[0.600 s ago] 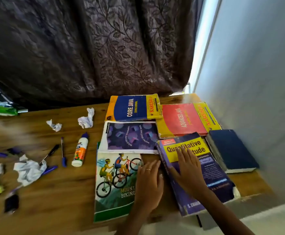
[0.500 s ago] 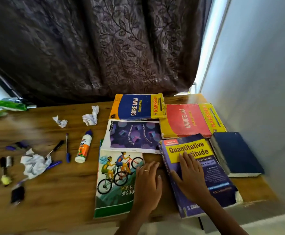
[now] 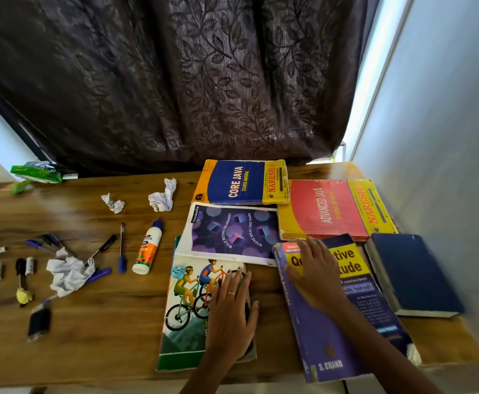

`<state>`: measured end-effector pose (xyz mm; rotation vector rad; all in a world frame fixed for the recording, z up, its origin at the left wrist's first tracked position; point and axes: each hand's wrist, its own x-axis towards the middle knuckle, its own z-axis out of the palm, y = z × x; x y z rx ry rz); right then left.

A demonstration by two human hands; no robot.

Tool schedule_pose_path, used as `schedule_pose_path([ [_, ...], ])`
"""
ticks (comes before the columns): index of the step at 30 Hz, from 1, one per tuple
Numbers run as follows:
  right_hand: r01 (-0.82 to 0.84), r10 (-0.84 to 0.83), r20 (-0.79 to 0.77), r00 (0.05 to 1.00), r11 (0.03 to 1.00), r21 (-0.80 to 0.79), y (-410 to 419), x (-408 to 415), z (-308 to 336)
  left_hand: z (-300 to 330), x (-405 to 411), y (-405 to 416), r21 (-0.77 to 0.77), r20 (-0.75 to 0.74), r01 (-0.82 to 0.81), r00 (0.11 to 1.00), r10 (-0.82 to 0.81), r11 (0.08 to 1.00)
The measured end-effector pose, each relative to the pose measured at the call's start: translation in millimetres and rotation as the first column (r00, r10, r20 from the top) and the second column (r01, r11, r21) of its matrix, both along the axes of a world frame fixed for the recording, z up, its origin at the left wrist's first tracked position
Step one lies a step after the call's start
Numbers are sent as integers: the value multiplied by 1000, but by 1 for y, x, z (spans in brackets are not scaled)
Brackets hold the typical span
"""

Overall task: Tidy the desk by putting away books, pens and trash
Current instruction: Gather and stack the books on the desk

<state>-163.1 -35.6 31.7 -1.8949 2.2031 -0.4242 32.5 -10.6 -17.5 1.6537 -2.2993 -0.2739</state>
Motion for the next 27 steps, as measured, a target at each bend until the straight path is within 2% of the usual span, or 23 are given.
schedule_pose_path([
  [7,-59,60,-149,987,998,11,-62,-9,19,0,0,0,5,8,0,1000,0,1000],
  [9,-81,100,-189,977,991,104,-77,-7,22,-1,1,-1,11,9,2,1000,-2,1000],
  [12,-106,157,-162,974,953,283,-95,-7,28,-2,1,-3,12,7,7,1000,-7,1000],
  [15,-112,203,-236,950,930,351,-107,-7,33,-4,-1,-9,7,10,7,1000,-8,1000],
  [24,-161,290,-445,847,938,306,-116,-6,26,-7,1,-29,-6,10,17,1000,-17,1000],
  [27,-215,323,-538,778,943,255,-113,-1,21,-6,1,-31,-3,25,24,999,-24,1000],
])
